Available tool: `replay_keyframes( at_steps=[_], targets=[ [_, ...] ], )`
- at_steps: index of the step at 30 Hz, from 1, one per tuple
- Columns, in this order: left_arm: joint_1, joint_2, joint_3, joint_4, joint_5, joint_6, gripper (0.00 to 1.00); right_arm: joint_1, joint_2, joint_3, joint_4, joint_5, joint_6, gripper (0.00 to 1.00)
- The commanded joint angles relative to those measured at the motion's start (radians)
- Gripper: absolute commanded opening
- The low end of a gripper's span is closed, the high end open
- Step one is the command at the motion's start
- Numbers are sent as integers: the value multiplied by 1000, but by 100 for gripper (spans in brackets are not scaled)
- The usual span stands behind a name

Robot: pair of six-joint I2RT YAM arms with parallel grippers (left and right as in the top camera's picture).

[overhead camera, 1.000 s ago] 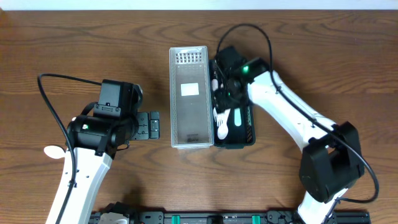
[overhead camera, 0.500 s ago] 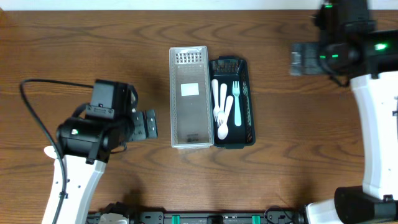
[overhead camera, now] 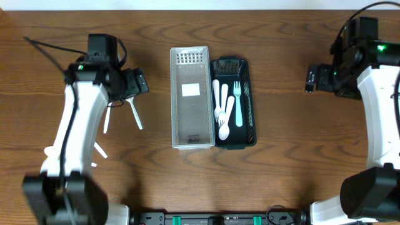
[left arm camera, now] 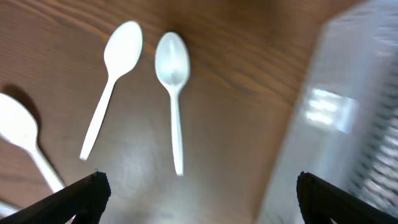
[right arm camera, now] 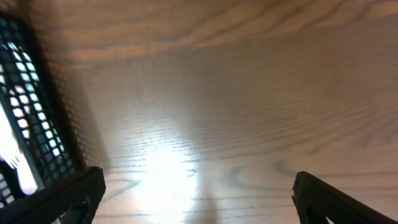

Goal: Pack container

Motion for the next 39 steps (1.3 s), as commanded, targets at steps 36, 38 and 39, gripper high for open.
replay_keyframes(
  at_steps=[36,38,39],
  targets=[
    [32,450,0,126,-16,13,59,0,-1,-38,16,-17,5,99],
    [32,450,0,126,-16,13,46,0,-1,-38,16,-17,5,99],
    [32,450,0,126,-16,13,41,0,-1,-38,16,-17,5,99]
  ],
)
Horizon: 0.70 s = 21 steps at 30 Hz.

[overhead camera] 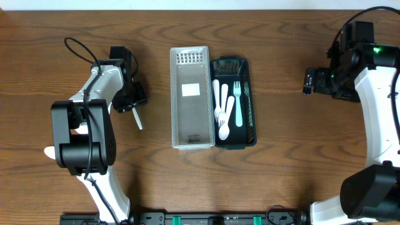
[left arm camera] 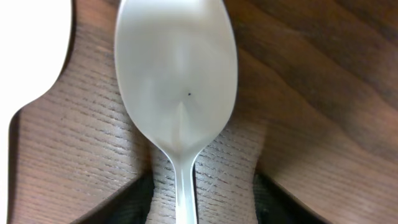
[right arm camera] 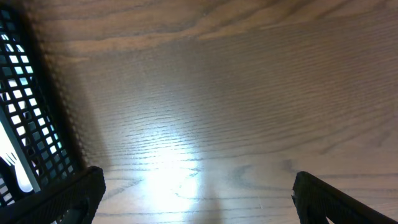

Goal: Pack container

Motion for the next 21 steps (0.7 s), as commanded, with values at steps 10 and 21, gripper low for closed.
replay_keyframes(
  at_steps=[10,21],
  targets=[
    [5,27,-1,-2,-15,8,13,-1,-1,-4,0,-3,1,99],
    [5,23,0,-5,-15,8,6,-1,-1,-4,0,0,1,99]
  ],
)
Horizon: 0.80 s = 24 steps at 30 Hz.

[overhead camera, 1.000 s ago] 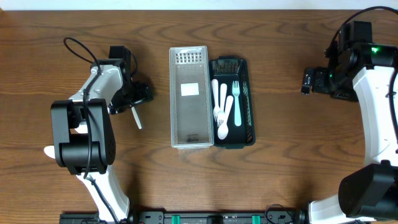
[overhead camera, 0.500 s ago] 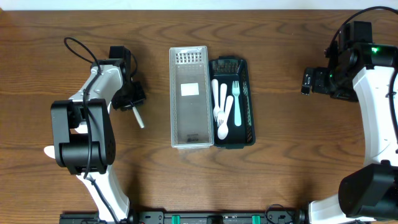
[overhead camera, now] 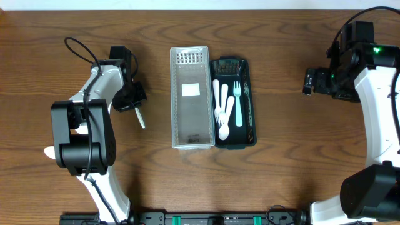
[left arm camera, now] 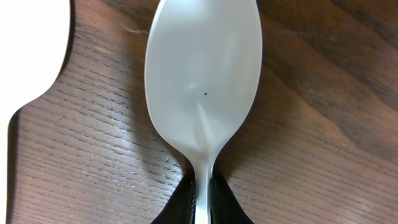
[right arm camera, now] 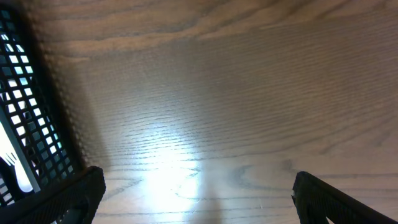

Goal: Pack container

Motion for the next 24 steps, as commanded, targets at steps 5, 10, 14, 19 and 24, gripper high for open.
replay_keyframes(
  at_steps=[5,10,14,19,24],
  targets=[
    [-14,-45,12,-50,-16,6,6,-1,-1,-4,-1,0,2,99],
    [-99,-225,48,-137,-16,34,6,-1,-1,-4,0,0,2,99],
    [-226,-387,62,-161,-16,52,6,-1,-1,-4,3,0,2,99],
    [-428,-500,61,-153,-16,50,6,-1,-1,-4,3,-1,2,99],
    [-543,-452,54,-136,-16,43,6,-1,-1,-4,3,-1,2,99]
  ],
)
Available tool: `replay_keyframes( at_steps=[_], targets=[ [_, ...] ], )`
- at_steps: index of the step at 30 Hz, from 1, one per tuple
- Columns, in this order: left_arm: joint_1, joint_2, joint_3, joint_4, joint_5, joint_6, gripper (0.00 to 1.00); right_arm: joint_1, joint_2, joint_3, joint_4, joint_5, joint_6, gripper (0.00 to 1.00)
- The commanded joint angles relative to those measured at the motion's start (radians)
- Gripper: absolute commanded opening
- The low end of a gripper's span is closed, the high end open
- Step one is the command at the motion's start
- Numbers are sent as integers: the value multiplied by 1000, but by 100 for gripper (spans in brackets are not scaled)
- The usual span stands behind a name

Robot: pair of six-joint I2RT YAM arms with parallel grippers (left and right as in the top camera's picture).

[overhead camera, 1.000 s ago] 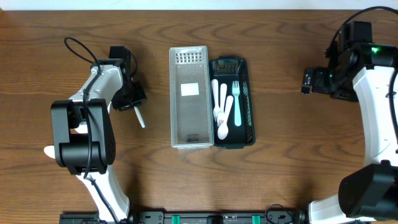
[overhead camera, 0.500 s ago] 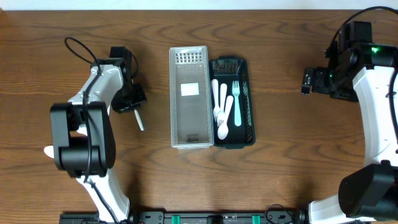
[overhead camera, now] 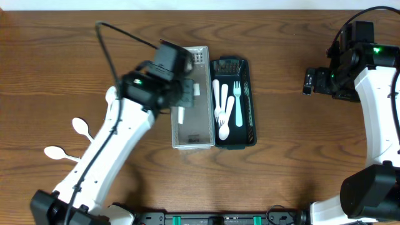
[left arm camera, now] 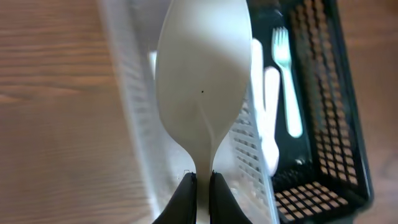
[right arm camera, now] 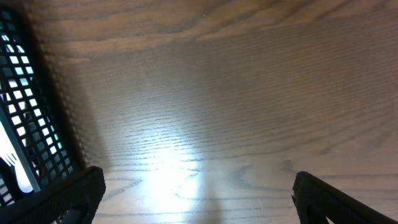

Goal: Pack container
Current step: 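Grasp the white spoon with left gripper and drop it into clear basket, then move the left gripper to another white spoon on the left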

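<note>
My left gripper is shut on the handle of a white plastic spoon and holds it over the clear plastic tray in the middle of the table. In the overhead view the spoon shows just below the left gripper. Right beside the clear tray stands a black mesh basket with several white utensils in it. My right gripper is open over bare wood, far to the right of the basket.
Two more white spoons lie on the table at the left. The black basket's mesh wall shows at the left edge of the right wrist view.
My left gripper, shut on the spoon at the table's left, now holds it raised over the clear tray. The right arm is unchanged.
The left gripper was open above several spoons on the table's left side. Then it was down around one spoon's handle, jaws apart, and then shut on it. Now that spoon is over the clear tray. The right gripper stayed open and still throughout.
</note>
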Motion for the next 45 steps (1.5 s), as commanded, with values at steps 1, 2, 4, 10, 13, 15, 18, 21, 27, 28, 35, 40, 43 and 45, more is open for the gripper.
replay_keyframes(
  at_steps=[1,2,4,10,13,15,18,21,27,28,35,40,43,45],
  targets=[
    [-36,78,-11,6,-13,9,6,-1,-1,-4,1,-1,2,99],
    [-39,106,-12,10,-13,9,6,-1,-1,-4,0,-1,2,99],
    [-38,158,-12,18,-12,9,6,-1,-1,-4,-2,-3,2,99],
    [-37,259,-11,29,-13,10,12,-1,-1,-4,-3,-4,2,99],
    [-36,249,-9,32,-13,23,43,-1,-1,-4,-3,-4,2,99],
    [-31,225,-1,27,-19,36,57,-1,-1,-4,-3,-4,2,99],
    [-10,163,18,-6,-88,36,72,-1,-1,-4,-3,-4,2,99],
    [45,73,26,-45,-132,46,79,-1,-1,-4,-3,-4,2,99],
    [312,-59,25,-104,-94,173,88,-1,-1,-4,-2,-4,2,99],
    [362,-61,25,-103,-69,198,89,-1,-1,-4,-2,-4,2,99],
    [655,53,22,-38,-45,276,89,-1,-1,-4,-8,-4,2,99],
    [706,203,22,28,-45,307,90,-1,-1,-4,-7,-4,2,99],
    [709,298,22,71,-45,307,90,-1,-1,-4,-7,-4,2,99],
    [708,355,22,93,-45,307,90,-1,-1,-4,-7,-4,2,99]
  ],
)
